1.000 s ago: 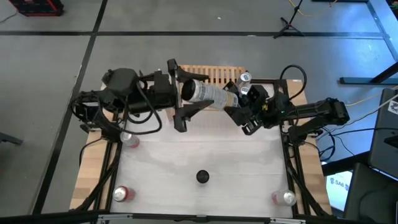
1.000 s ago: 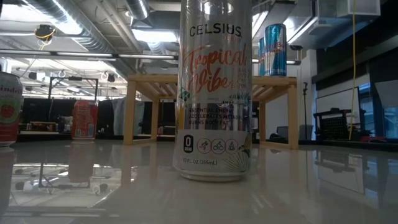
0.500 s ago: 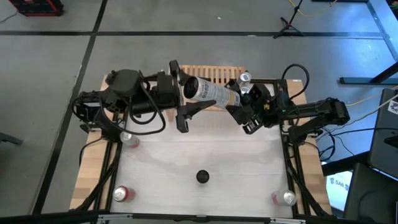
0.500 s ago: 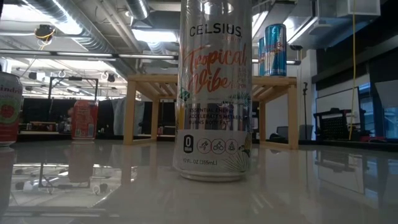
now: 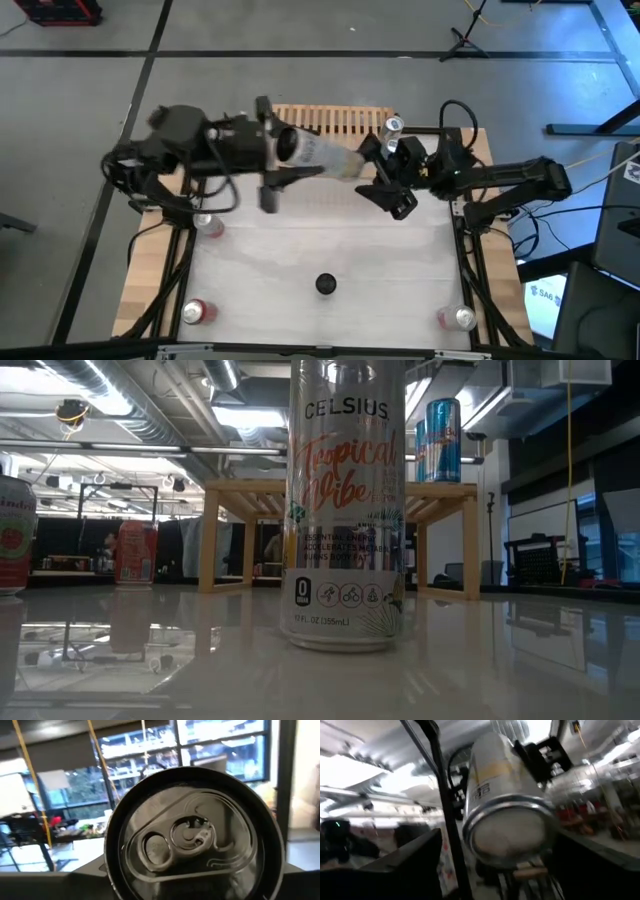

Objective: Place canned beverage on shelf
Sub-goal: Put the top white and yellow soda can on the shelf

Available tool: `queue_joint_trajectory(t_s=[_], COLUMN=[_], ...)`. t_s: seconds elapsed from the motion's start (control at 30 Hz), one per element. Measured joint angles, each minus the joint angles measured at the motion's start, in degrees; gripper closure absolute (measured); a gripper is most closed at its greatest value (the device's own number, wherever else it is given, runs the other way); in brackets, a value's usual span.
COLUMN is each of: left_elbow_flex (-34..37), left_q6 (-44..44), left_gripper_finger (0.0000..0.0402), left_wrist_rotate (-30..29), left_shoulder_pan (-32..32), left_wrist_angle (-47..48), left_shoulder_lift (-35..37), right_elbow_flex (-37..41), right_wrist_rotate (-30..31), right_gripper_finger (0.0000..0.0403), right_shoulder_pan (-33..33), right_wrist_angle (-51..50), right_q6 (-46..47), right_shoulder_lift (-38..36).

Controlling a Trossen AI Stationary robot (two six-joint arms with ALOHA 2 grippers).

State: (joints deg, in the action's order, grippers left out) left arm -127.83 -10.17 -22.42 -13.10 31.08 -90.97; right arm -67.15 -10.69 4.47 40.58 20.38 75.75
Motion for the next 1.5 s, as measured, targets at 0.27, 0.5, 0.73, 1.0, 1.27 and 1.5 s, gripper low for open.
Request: queue_joint_trajectory(t_s=[0.27,0.5,0.73,1.0,1.27,1.5], left_elbow_flex=[-0.24,7.19,25.91,42.05,54.46,63.13], left_q6=[9.44,14.78,12.61,7.64,1.58,0.54], left_gripper_finger=[0.0168,0.0166,0.0165,0.0165,0.0164,0.0164], left_wrist_rotate=[2.00,3.61,11.99,16.55,17.61,18.04], left_shoulder_pan=[0.11,0.15,0.73,3.56,4.46,4.48], left_wrist_angle=[26.62,40.20,24.75,9.12,-5.42,-14.84], left_shoulder_lift=[3.90,2.22,1.71,1.84,1.97,1.96], right_elbow_flex=[0.00,0.40,2.55,3.11,3.17,3.17], right_wrist_rotate=[-2.07,8.44,19.15,26.67,27.60,29.47], right_gripper_finger=[0.0098,0.0109,0.0109,0.0109,0.0109,0.0109], right_shoulder_pan=[0.62,8.02,13.87,18.88,20.04,19.93], right_wrist_angle=[-32.15,-45.18,-45.17,-48.05,-51.01,-49.56], right_q6=[3.52,4.80,6.19,9.58,12.33,12.81], right_shoulder_lift=[-9.89,-11.23,-9.06,-7.57,-2.03,1.41])
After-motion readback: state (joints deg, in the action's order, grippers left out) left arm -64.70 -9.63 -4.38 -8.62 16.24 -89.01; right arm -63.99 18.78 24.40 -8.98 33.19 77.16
